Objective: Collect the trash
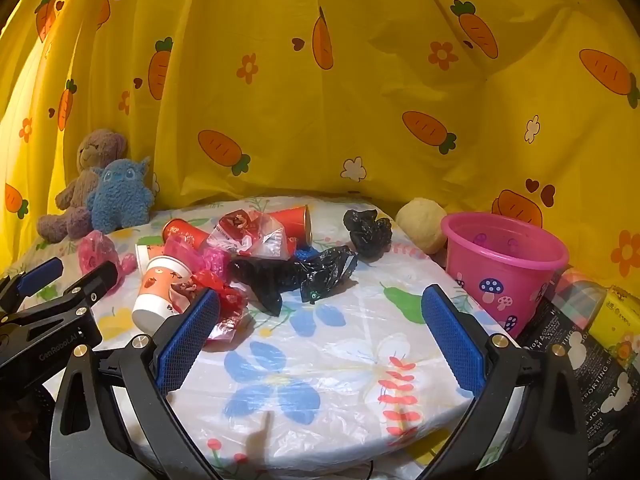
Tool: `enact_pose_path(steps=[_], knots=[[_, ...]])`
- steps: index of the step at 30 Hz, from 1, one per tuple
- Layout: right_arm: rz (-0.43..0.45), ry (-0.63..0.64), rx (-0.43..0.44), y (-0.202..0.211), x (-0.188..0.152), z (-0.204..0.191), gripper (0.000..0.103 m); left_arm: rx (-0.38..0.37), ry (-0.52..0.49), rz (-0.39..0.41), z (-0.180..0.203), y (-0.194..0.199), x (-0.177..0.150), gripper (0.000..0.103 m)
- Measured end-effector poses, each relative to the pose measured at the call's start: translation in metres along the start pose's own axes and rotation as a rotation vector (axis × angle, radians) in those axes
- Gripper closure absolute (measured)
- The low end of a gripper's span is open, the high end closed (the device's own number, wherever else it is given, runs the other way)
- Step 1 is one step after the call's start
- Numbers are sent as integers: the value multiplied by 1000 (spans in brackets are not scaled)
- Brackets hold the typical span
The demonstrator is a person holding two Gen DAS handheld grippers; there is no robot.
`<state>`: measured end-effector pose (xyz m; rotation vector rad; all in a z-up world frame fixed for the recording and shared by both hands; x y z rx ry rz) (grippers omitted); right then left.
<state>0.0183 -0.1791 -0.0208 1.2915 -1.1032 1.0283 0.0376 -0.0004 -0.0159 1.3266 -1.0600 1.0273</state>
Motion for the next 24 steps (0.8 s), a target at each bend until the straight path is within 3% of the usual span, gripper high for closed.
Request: enact_pose_path(steps=[7, 24], knots=[[-4, -2, -1, 0, 0, 1, 5, -5, 22, 10, -2, 0, 1, 14], [7, -9, -7, 3, 1, 4, 5, -5, 38, 18, -5, 2, 4, 13]])
Point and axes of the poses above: each gripper's, at about its wrist camera, not at the fingertips, and y roughly against the way its jaws point, z to its right, x to its top, the point moved 4 cm from there along -y, roughly the way its jaws point, and after that the axes turned 10 degrees about z, right-handed, at the moved point
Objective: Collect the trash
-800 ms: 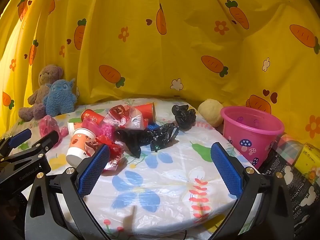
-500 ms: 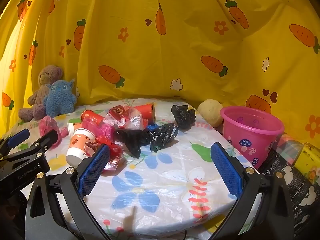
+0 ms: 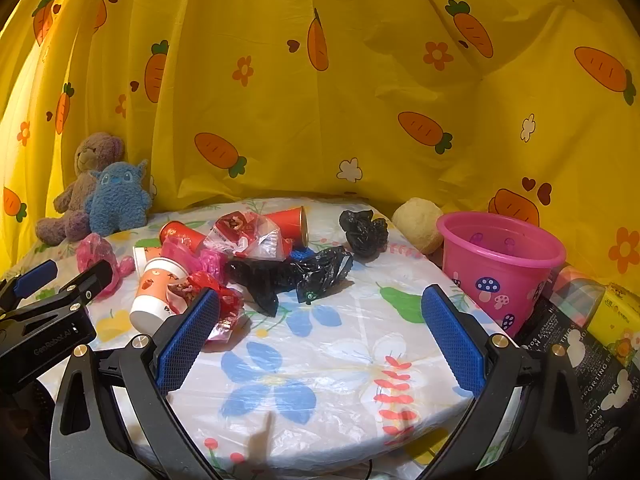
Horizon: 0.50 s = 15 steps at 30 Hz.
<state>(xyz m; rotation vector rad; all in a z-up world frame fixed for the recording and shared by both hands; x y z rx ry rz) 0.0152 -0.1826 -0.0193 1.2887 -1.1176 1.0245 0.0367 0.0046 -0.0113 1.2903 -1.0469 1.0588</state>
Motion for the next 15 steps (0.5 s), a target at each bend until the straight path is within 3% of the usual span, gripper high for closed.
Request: enact_pose_path(steps=[15], knots=[[-1, -12, -5, 0, -1, 5, 5, -4, -9, -3, 6, -1, -3, 13]])
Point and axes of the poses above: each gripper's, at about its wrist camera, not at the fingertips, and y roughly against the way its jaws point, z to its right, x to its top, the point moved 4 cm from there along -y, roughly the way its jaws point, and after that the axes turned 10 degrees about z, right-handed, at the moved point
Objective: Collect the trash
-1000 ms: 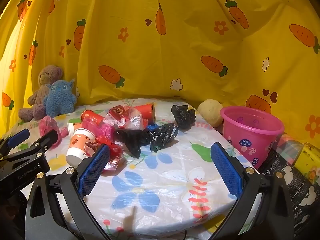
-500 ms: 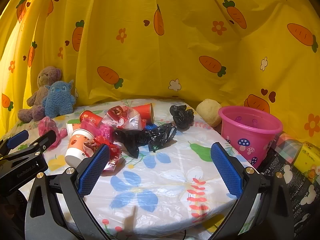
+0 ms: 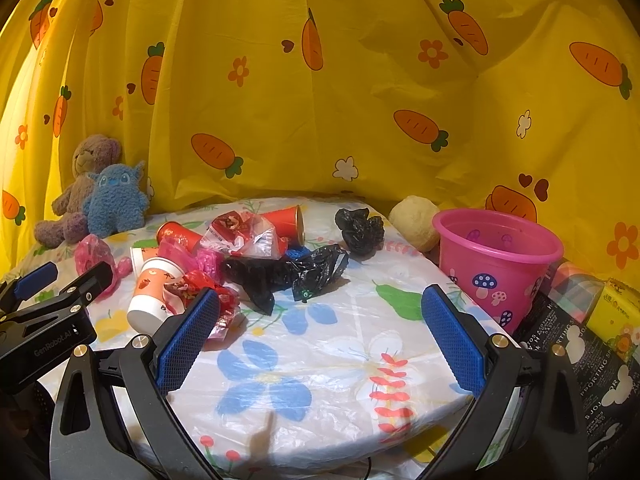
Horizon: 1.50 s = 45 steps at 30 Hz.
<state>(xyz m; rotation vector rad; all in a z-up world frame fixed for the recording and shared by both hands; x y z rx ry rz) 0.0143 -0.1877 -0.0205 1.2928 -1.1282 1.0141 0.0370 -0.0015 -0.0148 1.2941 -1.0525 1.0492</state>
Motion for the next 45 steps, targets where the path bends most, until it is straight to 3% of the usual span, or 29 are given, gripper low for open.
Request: enact_pose_path(steps=[45], knots=[[5, -11, 2, 2, 0, 2, 5, -4, 8, -3, 4, -2, 1, 13]])
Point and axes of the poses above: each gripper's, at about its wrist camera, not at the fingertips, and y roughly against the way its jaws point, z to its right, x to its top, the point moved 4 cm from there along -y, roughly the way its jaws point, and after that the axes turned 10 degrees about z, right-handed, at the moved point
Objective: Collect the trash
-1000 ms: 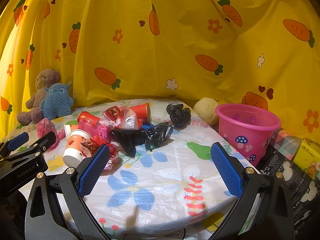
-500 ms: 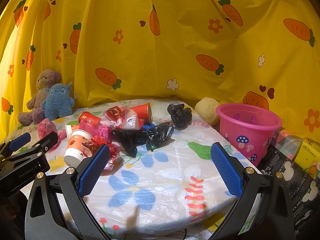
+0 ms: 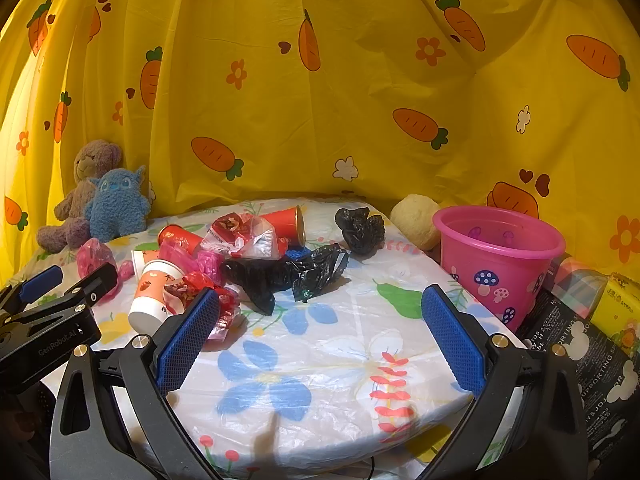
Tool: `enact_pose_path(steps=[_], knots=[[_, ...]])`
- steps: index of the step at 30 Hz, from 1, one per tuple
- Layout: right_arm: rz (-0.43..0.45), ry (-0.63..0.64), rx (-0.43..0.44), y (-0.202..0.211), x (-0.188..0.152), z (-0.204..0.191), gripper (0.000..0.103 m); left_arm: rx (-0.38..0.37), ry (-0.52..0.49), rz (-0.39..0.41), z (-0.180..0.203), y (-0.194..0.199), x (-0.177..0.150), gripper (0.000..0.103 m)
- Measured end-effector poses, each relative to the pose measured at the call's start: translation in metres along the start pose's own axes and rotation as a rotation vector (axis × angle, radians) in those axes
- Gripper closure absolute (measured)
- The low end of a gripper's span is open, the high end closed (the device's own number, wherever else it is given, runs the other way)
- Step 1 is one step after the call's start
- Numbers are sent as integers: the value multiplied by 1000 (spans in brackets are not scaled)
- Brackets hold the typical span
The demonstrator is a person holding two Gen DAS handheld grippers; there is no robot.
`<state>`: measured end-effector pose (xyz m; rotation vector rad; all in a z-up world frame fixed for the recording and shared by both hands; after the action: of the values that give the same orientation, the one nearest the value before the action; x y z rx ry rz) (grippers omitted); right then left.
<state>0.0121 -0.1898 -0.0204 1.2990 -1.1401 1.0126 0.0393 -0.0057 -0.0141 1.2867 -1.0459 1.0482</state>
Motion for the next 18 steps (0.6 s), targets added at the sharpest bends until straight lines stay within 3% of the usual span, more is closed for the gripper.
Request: enact_pose_path(steps=[18], knots=[[-2, -2, 0, -1, -1, 1, 5, 3, 1, 2, 1, 0, 1, 13]])
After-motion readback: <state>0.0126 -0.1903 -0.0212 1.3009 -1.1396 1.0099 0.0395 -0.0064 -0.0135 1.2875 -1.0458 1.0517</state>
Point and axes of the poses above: each gripper's, at about its wrist camera, not at the fingertips, and y roughly against the way its jaws point, z to its right, x to its top, the point moved 4 cm from there along -y, roughly the way its jaws point, and after that the axes turned 10 degrees about z, right-handed, at the moved point
